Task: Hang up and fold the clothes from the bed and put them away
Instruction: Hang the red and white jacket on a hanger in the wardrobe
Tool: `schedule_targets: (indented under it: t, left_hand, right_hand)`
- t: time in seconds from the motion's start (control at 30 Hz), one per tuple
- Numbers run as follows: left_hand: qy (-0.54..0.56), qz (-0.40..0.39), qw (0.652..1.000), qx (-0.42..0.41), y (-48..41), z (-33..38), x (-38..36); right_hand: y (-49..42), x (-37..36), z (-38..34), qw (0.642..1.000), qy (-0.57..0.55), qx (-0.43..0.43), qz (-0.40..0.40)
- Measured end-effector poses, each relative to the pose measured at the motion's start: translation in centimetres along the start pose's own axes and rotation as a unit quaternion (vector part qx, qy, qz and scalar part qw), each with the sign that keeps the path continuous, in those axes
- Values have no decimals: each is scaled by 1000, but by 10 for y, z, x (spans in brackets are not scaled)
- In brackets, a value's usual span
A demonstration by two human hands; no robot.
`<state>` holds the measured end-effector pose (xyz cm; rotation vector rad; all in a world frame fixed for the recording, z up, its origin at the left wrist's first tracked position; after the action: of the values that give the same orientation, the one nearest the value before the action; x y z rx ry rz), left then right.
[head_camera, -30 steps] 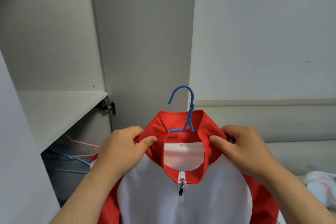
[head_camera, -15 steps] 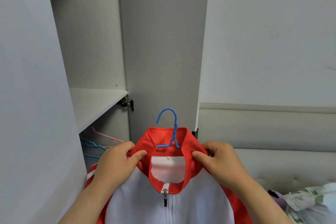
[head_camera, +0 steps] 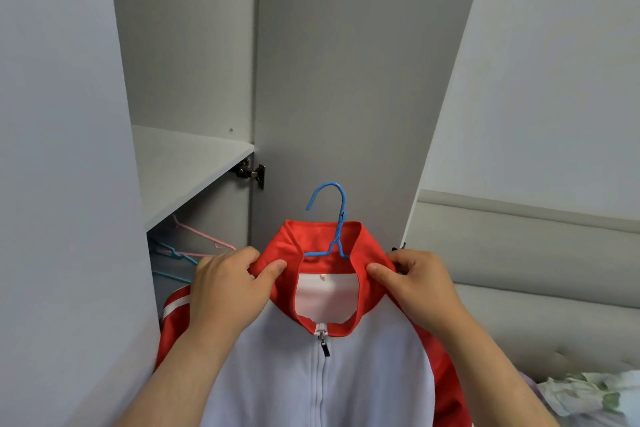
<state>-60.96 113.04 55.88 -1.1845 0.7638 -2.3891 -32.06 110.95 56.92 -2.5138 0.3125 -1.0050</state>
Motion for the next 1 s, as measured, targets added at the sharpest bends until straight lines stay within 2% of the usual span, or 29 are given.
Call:
schedule_targets:
  t: [0.13, 0.23, 0.4, 0.7, 0.87, 1.0]
  left_hand:
    - [-30, 5, 1000, 8, -14, -20, -12]
    - [-60, 49, 997, 21, -26, -36, -15]
    - [-118, 114, 984, 72, -22, -74, -17]
    - [-127, 163, 963, 174, -23, -119, -12]
    - [-172, 186, 942, 219, -22, -132, -9]
    - [-175, 206, 938, 216, -15, -143, -13]
  right_hand:
    - [-21, -23, 8, 1000, -19, 6, -11]
    - [-42, -50, 12, 999, -31, 0, -18]
    - [-67, -104, 15, 997, -54, 12, -57]
    - [-102, -182, 7, 983, -110, 43, -143]
    - [-116, -208, -7, 984, -69, 62, -153]
    - [-113, -218, -11, 983, -60, 71, -161]
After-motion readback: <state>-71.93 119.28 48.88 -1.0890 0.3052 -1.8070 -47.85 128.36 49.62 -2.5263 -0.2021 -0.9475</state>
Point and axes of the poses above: each hand's wrist, its own y-axis away from the middle knuckle, its own x-axis out of the back of the hand, z = x × y, the point moved 10 cm from there along -y, towards the middle knuckle, and after that the axes turned 3 degrees about x, right-handed, at the moved point
